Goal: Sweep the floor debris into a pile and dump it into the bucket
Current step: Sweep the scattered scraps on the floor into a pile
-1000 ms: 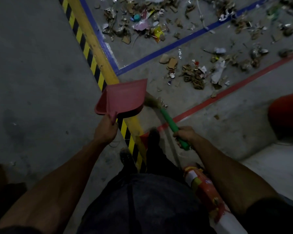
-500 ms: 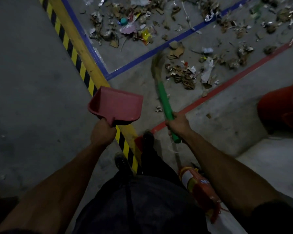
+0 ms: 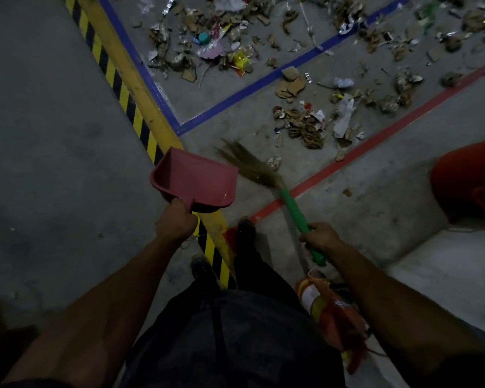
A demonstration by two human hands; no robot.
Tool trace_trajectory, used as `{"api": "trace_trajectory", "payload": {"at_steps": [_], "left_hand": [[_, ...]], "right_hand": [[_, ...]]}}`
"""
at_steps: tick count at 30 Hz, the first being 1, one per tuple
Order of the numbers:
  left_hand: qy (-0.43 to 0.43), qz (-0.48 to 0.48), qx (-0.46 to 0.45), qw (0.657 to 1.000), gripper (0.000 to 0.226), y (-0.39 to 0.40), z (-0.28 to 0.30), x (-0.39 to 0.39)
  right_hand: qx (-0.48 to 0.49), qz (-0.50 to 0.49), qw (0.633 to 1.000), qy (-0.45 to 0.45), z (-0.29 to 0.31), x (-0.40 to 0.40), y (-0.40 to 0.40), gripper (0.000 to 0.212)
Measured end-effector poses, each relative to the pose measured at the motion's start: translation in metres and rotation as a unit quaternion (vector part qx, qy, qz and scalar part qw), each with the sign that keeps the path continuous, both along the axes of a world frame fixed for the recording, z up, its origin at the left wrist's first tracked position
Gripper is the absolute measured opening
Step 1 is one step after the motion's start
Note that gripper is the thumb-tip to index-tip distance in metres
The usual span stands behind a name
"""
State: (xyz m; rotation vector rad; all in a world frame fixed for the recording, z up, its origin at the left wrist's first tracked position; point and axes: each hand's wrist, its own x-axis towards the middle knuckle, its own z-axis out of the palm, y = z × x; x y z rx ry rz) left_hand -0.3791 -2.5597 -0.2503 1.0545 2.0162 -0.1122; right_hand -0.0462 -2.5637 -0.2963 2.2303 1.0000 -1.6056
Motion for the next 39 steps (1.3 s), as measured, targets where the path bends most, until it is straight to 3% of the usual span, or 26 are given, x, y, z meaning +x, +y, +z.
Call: {"api": "trace_trajectory", "payload": {"at_steps": [4, 8, 13, 16, 19, 22, 26, 32, 36, 39], "left_hand": [[0.008, -0.018, 0.018, 1.000, 0.024, 0.002, 0.004, 0.011], [0.012, -0.016, 0.053, 0.998, 0.026, 0.001, -0.001, 0.019], [0.006, -0.011, 0.068, 0.998, 0.021, 0.009, 0.005, 0.030], [-0.011, -0.024, 0.092, 0.995, 0.008, 0.015, 0.012, 0.034], [-0.016, -0.020, 0.101, 0.995, 0.009, 0.020, 0.019, 0.035], [-0.005, 0.002, 0.101, 0.995, 0.012, 0.027, 0.018, 0.032], [-0.022, 0.053, 0.084, 0.995, 0.008, 0.039, 0.014, 0.025], [-0.042, 0.067, 0.066, 0.995, 0.033, 0.068, 0.013, 0.020], [-0.055, 0.050, 0.079, 0.994, 0.024, 0.095, 0.021, 0.025], [-0.060, 0.029, 0.083, 0.994, 0.024, 0.119, 0.028, 0.029]], "right_hand": [[0.047, -0.014, 0.998, -0.044, -0.012, 0.025, 0.045, 0.036], [0.123, -0.026, 0.989, -0.081, -0.019, 0.030, 0.085, 0.039], [0.175, -0.075, 0.981, -0.030, 0.001, 0.000, 0.076, 0.040], [0.174, -0.052, 0.983, 0.000, 0.008, -0.016, 0.045, 0.046], [0.140, -0.004, 0.990, 0.019, 0.007, -0.017, 0.025, 0.054], [0.092, 0.060, 0.994, 0.007, 0.005, -0.006, 0.030, 0.049], [0.067, 0.011, 0.997, -0.022, -0.011, 0.015, 0.072, 0.043], [0.129, -0.042, 0.990, -0.047, -0.001, 0.023, 0.150, 0.039], [0.162, -0.045, 0.984, -0.057, 0.022, 0.014, 0.156, 0.037], [0.130, -0.068, 0.987, -0.066, 0.039, 0.006, 0.150, 0.039]]}}
